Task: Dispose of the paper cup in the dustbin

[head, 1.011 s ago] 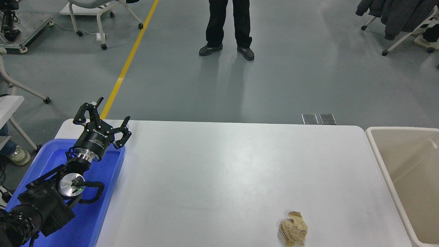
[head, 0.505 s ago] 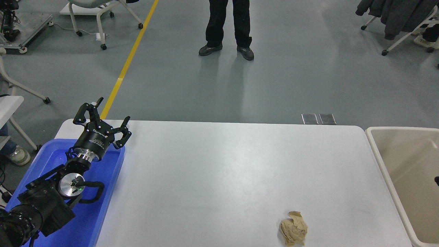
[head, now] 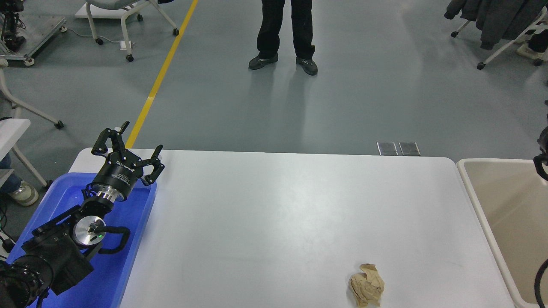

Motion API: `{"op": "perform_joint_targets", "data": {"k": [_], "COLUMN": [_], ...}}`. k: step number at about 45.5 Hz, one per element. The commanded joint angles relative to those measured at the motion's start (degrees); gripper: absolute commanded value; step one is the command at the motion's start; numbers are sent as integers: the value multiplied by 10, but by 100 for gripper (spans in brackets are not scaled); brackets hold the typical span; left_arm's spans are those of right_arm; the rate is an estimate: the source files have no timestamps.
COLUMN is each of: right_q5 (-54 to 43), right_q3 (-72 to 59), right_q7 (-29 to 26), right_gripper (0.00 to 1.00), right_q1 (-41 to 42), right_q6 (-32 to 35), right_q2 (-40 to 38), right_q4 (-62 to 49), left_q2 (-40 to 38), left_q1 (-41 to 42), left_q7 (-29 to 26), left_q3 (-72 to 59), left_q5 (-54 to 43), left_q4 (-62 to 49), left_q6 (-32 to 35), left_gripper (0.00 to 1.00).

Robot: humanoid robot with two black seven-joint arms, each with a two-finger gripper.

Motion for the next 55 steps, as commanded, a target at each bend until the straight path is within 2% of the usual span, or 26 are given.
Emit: {"op": "perform_joint_targets", "data": {"k": [1, 8, 18, 31, 55], "right_q5": [0, -3, -5, -5, -6], "right_q3": [100, 199, 305, 411, 418], "right_q7": [85, 129, 131, 149, 189], "right_gripper": [99, 99, 99, 99, 99], "right_q1": [7, -29, -105, -218, -306], "right_q6": [3, 6, 36, 138, 159], "right_q2": [-31, -40, -36, 8, 48], "right_q4": [105, 184, 261, 275, 273], "left_q2": [0, 0, 0, 0, 0], "left_q1": [0, 0, 0, 0, 0], "left_q7": [0, 0, 0, 0, 0], "left_q3": [0, 0, 0, 0, 0], "left_q5": [0, 1, 0, 0, 0], "left_q4": [0, 1, 0, 1, 1], "left_q6": [0, 0, 0, 1, 1], "left_gripper": [100, 100, 100, 100, 100]}}
